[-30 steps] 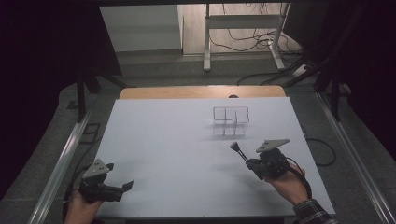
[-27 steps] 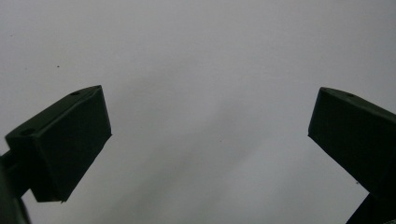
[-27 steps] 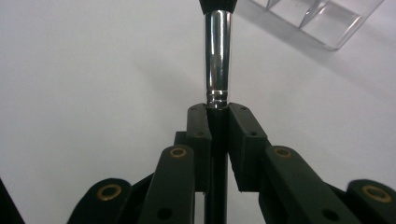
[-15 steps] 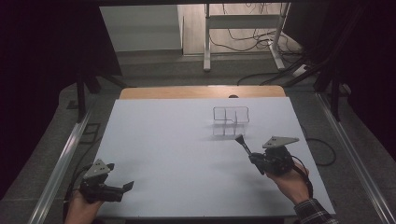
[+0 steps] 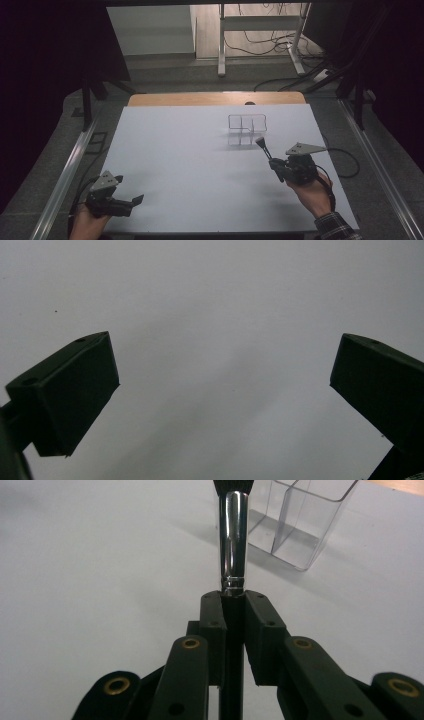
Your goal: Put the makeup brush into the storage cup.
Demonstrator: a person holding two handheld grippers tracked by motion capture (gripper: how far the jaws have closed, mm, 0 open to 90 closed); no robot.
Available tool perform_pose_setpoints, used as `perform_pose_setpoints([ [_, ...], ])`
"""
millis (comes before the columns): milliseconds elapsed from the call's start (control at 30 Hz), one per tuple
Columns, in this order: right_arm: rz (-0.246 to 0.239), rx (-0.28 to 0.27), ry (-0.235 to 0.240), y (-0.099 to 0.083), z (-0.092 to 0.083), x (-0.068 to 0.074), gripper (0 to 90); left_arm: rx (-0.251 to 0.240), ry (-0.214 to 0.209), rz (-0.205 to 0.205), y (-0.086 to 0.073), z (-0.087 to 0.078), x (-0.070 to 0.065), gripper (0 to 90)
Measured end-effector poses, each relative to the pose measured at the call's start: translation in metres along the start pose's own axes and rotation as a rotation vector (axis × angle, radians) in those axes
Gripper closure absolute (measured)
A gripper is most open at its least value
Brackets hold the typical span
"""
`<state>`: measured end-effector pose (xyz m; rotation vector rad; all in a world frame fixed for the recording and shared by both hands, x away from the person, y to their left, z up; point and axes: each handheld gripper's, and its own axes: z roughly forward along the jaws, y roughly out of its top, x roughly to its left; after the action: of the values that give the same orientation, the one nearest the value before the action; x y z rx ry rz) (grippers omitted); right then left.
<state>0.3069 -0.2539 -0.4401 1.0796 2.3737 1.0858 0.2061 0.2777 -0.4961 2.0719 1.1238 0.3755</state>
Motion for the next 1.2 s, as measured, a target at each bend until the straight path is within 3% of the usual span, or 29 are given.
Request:
perform_pose_setpoints([
  [433,0.023,-0.047,-0.030,0.006,-0.004,-0.006,78.8,0.002,-0.012,-0.010,0.000,0.001,0.000,0.0],
  [933,0.094,-0.121,-0.013,0.014,-0.005,-0.017,78.8,0.007,-0.013,-0.019,0.000,0.002,0.002,0.0],
  [1200,0.097,-0.146,-0.008,0.019,-0.001,-0.020,78.8,0.005,-0.015,-0.022,0.000,0.002,0.002,0.0],
])
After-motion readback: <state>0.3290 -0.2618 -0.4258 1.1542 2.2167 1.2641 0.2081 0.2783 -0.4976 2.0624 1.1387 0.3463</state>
